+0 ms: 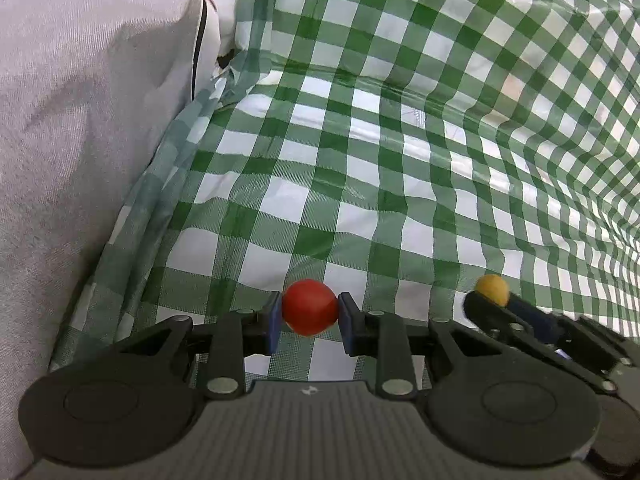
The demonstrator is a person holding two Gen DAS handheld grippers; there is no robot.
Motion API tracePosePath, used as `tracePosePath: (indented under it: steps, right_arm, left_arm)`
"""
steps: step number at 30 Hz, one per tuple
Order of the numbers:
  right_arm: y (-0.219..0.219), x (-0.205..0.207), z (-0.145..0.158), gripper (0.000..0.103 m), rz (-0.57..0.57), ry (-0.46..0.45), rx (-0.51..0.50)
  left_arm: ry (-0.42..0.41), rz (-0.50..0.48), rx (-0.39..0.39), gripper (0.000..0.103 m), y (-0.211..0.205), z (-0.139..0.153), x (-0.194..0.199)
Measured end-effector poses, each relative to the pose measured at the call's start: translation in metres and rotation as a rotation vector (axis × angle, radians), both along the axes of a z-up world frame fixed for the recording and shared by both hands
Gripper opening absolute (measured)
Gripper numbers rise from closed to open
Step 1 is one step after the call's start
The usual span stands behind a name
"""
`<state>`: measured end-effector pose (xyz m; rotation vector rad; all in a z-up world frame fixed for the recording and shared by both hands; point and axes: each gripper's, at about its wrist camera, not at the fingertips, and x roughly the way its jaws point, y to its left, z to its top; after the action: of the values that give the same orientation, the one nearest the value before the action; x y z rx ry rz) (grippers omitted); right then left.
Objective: Organize fruits
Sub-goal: 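Carry the red tomato in the left tool while the right tool carries the yellow fruit to the plate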
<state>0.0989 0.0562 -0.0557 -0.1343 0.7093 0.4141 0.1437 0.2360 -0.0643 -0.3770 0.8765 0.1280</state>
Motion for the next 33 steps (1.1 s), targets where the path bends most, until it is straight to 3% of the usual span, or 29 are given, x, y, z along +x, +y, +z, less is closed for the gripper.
tracePosePath:
  steps: [6, 15, 28, 33]
  right_arm:
    - [-0.016, -0.016, 0.027, 0.026, -0.031, -0.053, 0.017]
    - [-0.085, -0.073, 0.066, 0.026, -0.11, -0.112, 0.065]
    - [-0.183, -0.159, 0.049, 0.026, -0.266, -0.113, 0.127]
    - [-0.195, -0.183, 0.049, 0.026, -0.274, -0.209, 0.137]
  left_arm:
    - [-0.026, -0.012, 0.051, 0.032, -0.012, 0.007, -0.008]
    - [-0.082, -0.04, 0.113, 0.032, -0.038, 0.023, -0.034]
    - [-0.087, -0.083, 0.11, 0.032, -0.086, 0.03, -0.112]
    - [-0.096, -0.117, 0.117, 0.032, -0.105, 0.028, -0.147]
